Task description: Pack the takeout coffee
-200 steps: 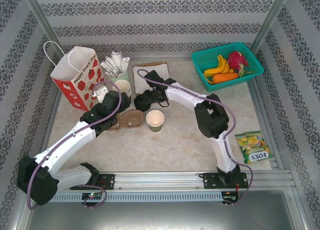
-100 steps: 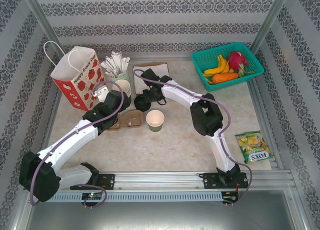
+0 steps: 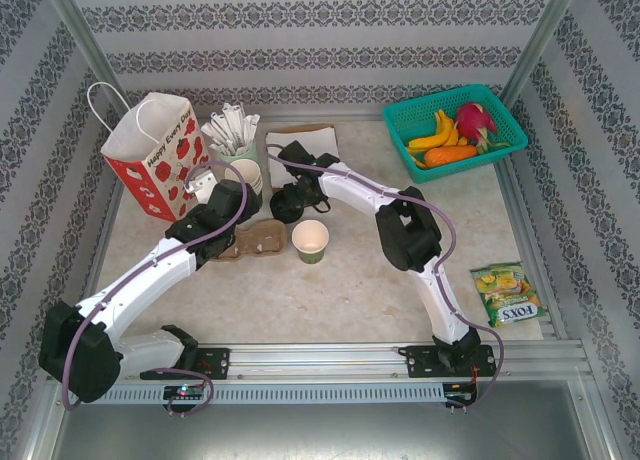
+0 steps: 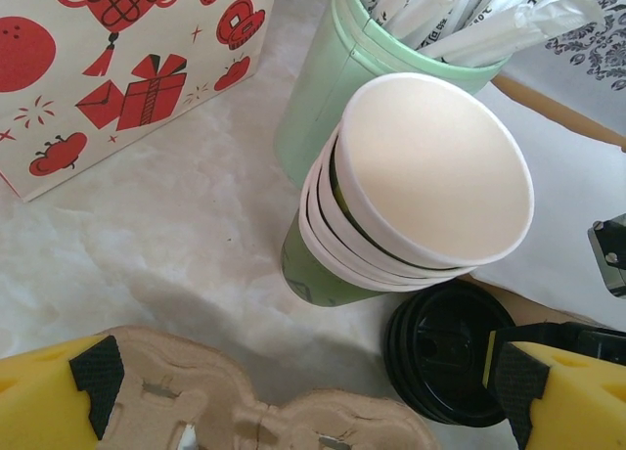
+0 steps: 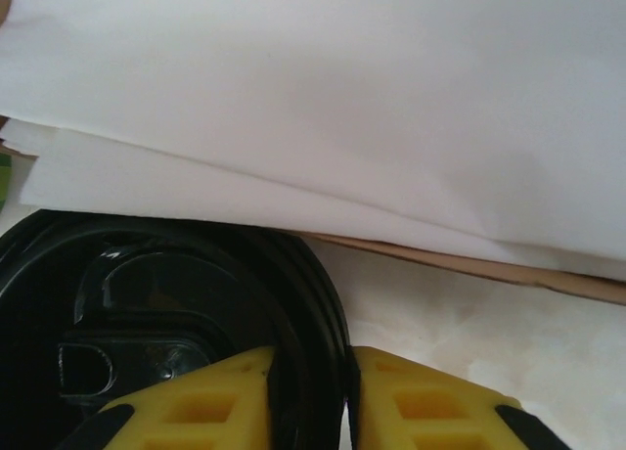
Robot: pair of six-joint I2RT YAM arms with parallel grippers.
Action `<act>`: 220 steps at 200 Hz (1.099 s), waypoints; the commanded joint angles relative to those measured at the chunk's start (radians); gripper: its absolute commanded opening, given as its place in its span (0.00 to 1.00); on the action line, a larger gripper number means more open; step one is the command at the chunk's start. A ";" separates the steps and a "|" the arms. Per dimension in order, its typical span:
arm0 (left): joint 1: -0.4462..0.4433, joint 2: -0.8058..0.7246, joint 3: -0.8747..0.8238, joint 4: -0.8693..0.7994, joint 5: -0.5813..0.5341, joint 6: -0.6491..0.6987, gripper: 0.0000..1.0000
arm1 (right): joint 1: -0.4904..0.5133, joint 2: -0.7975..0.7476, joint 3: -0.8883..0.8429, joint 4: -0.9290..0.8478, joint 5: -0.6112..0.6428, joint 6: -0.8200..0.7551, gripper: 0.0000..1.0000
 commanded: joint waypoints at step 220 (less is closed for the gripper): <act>0.086 0.149 0.084 0.129 0.461 0.145 0.99 | 0.010 -0.324 -0.336 0.300 0.178 -0.039 0.10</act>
